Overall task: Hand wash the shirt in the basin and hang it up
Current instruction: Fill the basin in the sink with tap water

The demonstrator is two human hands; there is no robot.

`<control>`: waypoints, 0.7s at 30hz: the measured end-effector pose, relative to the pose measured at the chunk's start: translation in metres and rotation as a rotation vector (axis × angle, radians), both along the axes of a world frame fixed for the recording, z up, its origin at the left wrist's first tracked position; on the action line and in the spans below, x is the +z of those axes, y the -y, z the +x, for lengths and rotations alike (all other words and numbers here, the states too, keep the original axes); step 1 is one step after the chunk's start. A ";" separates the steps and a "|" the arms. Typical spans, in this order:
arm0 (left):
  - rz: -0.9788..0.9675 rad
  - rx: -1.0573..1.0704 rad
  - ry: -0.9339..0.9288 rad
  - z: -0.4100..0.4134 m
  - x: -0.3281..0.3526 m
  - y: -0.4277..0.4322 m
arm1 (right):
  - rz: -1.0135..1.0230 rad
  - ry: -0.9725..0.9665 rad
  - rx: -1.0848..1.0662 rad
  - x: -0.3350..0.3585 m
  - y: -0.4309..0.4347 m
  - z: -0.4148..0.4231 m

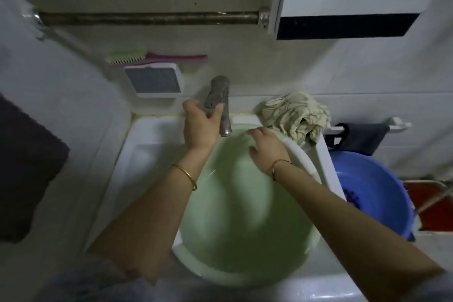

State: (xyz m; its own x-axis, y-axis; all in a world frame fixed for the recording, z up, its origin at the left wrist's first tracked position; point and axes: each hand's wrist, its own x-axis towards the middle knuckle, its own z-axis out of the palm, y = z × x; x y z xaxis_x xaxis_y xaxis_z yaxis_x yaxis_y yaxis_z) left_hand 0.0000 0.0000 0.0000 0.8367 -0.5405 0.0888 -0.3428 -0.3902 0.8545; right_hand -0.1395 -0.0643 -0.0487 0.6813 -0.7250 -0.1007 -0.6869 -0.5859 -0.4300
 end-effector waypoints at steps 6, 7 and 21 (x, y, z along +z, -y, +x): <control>-0.081 -0.178 -0.170 0.008 0.002 0.014 | 0.081 0.060 -0.066 0.005 0.018 0.018; -0.087 -0.189 -0.174 0.010 0.004 0.016 | 0.085 0.068 -0.072 0.006 0.021 0.020; -0.001 -0.190 -0.081 0.017 0.030 0.034 | 0.101 0.112 -0.083 0.018 0.029 0.025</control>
State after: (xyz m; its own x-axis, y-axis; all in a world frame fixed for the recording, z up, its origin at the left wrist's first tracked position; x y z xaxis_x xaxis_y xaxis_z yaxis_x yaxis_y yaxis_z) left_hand 0.0174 -0.0341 0.0300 0.7243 -0.6890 0.0259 -0.3403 -0.3246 0.8825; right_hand -0.1147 -0.0935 -0.0306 0.6308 -0.7691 -0.1030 -0.6755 -0.4790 -0.5606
